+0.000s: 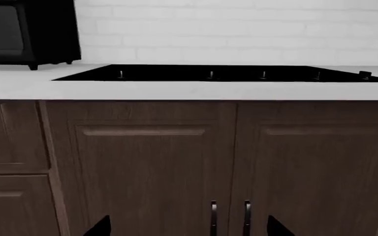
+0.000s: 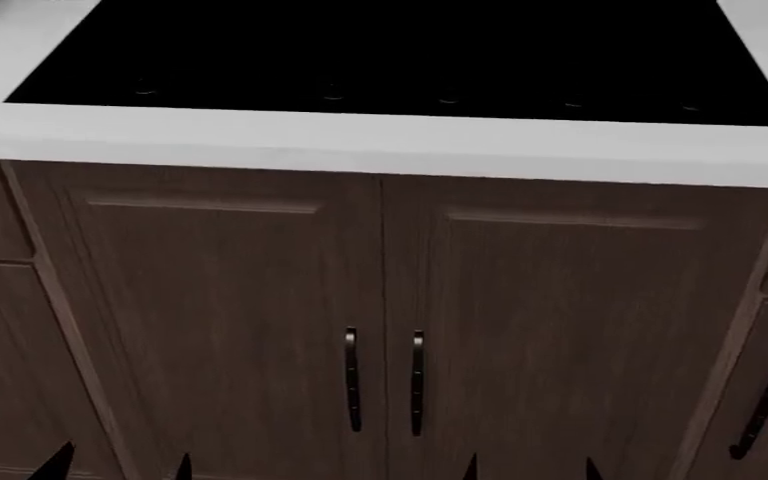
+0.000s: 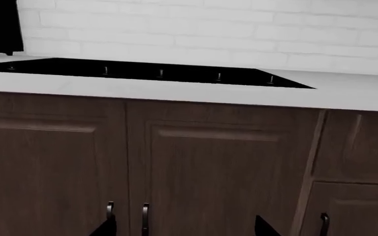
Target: Navigate to the hood.
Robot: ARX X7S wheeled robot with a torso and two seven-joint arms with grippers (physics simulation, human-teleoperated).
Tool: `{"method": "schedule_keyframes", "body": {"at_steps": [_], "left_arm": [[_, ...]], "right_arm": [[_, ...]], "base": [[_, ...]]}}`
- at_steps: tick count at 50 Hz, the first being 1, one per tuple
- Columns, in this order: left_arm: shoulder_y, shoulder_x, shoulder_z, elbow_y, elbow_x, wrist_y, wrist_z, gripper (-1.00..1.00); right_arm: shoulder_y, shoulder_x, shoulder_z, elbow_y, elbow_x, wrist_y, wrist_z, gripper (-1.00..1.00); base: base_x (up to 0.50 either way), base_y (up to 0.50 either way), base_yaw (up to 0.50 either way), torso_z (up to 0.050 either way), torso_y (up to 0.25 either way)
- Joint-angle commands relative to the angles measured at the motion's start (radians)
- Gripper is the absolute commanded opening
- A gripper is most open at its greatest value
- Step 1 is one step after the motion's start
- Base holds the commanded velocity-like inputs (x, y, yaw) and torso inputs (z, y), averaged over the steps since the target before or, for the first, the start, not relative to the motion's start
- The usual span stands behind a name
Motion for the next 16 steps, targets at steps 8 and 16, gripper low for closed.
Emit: {"method": "schedule_keyframes", "body": {"at_steps": [8, 16], "left_arm": [[-0.004, -0.002, 0.006, -0.003, -0.003, 0.0, -0.005, 1.0], [-0.006, -0.003, 0.007, -0.004, -0.004, -0.006, -0.011, 1.0]], "right_arm": [[0.002, 0.004, -0.005, 0.001, 0.004, -0.001, 0.004, 1.0], [0.004, 0.004, -0.007, 0.004, 0.007, -0.003, 0.005, 1.0]], "base": [[-0.01, 0.24, 0.0, 0.0, 0.0], [-0.01, 0.24, 0.0, 0.0, 0.0]]}}
